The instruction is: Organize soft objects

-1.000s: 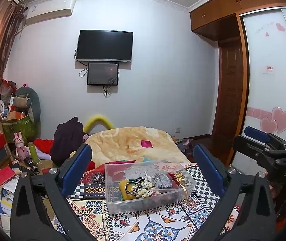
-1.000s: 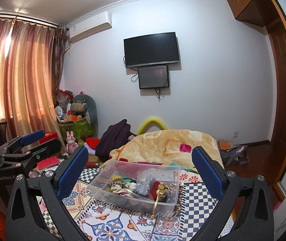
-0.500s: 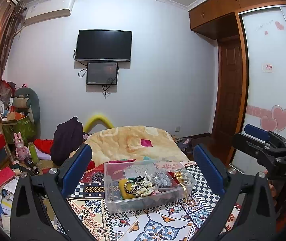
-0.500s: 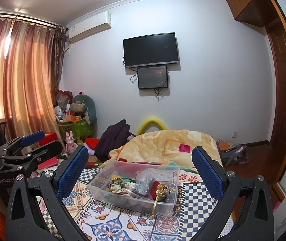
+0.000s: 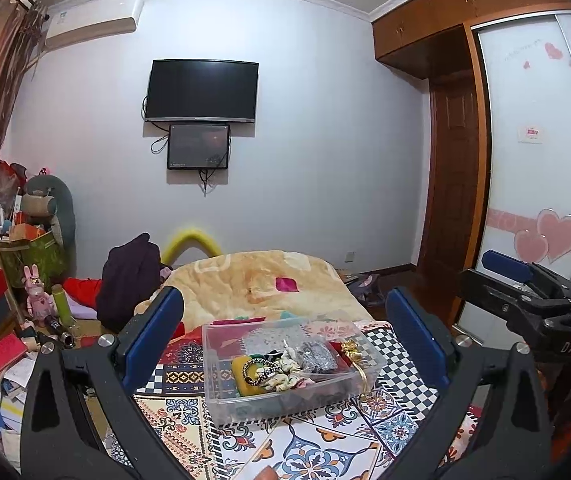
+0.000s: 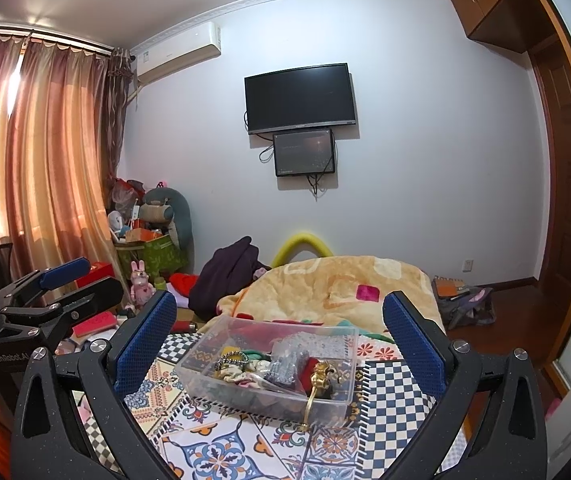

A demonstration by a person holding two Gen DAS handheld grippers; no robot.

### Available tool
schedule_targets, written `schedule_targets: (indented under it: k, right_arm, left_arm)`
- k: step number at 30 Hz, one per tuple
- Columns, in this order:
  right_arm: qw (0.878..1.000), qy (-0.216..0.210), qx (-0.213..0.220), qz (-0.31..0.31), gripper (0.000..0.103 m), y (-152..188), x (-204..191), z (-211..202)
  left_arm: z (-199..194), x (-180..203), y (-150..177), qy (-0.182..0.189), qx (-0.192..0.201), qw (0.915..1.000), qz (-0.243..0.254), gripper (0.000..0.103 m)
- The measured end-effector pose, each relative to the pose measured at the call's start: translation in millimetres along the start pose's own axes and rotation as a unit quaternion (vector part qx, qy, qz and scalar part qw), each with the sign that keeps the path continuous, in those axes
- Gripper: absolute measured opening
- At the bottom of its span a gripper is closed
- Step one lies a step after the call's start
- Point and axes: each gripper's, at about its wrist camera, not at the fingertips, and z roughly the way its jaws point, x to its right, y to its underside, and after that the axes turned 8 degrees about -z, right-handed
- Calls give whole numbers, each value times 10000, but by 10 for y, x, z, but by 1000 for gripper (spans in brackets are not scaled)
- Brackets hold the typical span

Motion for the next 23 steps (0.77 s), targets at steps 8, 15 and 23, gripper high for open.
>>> schedule_targets:
  k: [8, 15, 23]
  right_arm:
    - [10000, 22, 8, -68, 103, -8, -13, -19]
    - [10000, 13, 4, -85, 103, -14, -22, -22]
    - [10000, 9, 0, -90, 103, -8, -30, -19]
  left_arm:
    - [-21, 4, -8, 27, 40, 10000, -29, 103]
    - [-34, -1, -26, 39, 4, 10000, -36, 103]
    - [-18, 3, -48, 94, -128, 9998, -100, 103]
